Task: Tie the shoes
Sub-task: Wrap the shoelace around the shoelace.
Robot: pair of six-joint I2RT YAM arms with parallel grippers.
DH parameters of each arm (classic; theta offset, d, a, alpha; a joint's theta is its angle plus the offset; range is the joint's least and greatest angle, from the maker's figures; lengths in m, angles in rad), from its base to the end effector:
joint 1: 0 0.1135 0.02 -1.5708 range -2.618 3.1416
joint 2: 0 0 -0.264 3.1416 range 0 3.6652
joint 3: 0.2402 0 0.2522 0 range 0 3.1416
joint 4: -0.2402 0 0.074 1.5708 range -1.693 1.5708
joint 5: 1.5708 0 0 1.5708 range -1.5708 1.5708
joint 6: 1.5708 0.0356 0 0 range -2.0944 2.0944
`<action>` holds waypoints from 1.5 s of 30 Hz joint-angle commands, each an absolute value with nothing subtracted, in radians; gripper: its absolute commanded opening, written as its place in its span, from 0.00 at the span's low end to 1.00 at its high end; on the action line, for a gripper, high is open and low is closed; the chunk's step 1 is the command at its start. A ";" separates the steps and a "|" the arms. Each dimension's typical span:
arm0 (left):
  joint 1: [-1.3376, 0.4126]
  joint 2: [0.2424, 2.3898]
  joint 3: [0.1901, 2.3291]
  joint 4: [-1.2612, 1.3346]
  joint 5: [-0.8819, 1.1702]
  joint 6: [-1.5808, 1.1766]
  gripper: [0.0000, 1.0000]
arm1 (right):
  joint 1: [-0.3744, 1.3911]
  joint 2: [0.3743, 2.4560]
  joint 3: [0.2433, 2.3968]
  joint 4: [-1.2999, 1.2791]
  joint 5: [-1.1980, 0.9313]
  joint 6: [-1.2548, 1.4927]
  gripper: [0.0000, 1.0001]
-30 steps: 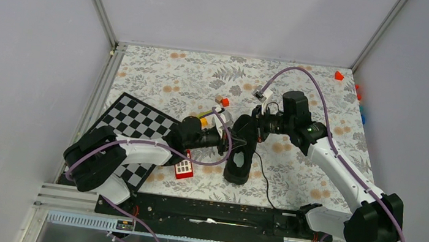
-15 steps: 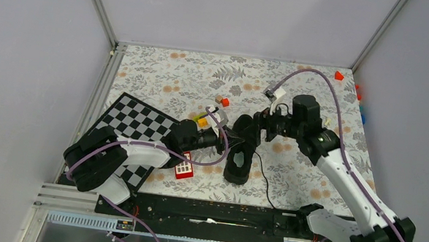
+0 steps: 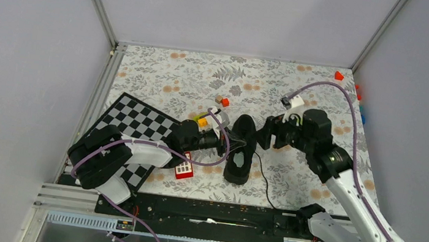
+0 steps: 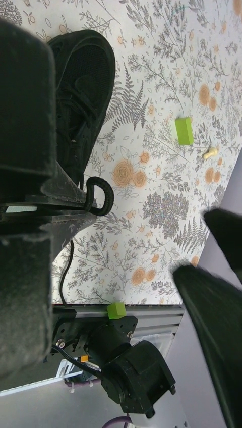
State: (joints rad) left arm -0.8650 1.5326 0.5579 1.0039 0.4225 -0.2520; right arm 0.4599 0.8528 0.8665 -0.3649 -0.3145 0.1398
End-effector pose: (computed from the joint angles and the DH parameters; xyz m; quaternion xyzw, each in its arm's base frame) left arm 0.1858 -0.2405 0.2114 0.3490 0.6041 -0.4956 0.5174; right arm 0.1669 0.0950 0.3386 -0.2176 0.7850 0.2897 0.5025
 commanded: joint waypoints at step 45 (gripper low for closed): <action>-0.858 1.508 0.609 1.019 0.483 -0.225 0.00 | 0.574 1.097 0.917 -0.192 -0.372 0.189 0.00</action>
State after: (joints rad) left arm -0.8623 1.5406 0.5869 0.9497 0.4603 -0.2363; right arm 0.5652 1.1416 0.9131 -0.2253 -0.4419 0.1806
